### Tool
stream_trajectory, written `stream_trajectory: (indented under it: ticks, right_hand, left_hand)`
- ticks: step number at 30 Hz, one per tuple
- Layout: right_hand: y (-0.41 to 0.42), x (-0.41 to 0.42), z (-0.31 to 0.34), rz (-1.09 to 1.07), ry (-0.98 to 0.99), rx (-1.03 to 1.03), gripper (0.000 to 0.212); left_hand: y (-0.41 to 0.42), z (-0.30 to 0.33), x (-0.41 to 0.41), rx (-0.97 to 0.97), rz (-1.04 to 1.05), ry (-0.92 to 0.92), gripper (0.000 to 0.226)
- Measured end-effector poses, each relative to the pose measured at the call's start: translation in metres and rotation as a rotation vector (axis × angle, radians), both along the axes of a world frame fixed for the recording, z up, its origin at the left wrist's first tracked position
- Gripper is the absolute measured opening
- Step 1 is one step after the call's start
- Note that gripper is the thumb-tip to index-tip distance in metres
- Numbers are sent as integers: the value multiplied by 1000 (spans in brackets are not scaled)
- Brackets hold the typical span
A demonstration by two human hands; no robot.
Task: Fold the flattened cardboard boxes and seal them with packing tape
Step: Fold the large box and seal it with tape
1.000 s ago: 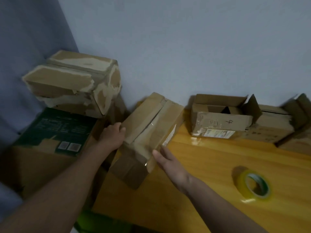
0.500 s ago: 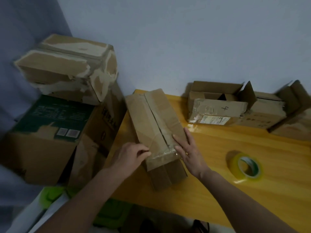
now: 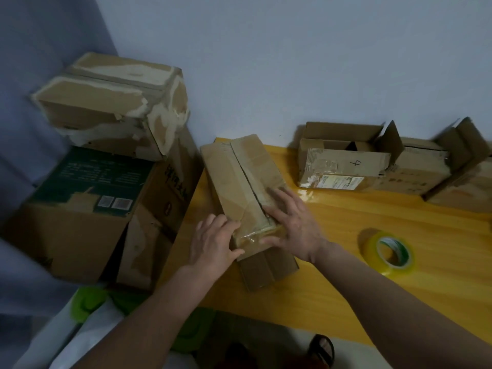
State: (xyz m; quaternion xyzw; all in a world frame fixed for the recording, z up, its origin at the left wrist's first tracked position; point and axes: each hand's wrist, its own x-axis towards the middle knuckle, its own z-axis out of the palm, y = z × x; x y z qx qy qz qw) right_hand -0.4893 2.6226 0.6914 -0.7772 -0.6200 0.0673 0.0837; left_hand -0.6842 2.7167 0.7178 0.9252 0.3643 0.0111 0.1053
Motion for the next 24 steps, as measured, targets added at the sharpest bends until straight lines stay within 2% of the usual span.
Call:
stream_trajectory:
  ticks: [5, 11, 18, 22, 24]
  right_hand:
    - [8, -7, 0, 2, 92, -10, 62]
    - [23, -20, 13, -51, 47, -95, 91]
    - [16, -27, 2, -37, -83, -90, 87]
    - [30, -30, 16, -60, 12, -192, 104]
    - [33, -39, 18, -101, -5, -186, 105]
  left_hand:
    - [2, 1, -7, 23, -50, 22, 66]
    - [6, -2, -10, -16, -88, -19, 58]
    - [12, -7, -14, -72, -92, -53, 56]
    - [13, -12, -14, -97, -81, -137, 51]
    - [14, -16, -14, -133, -64, -151, 55]
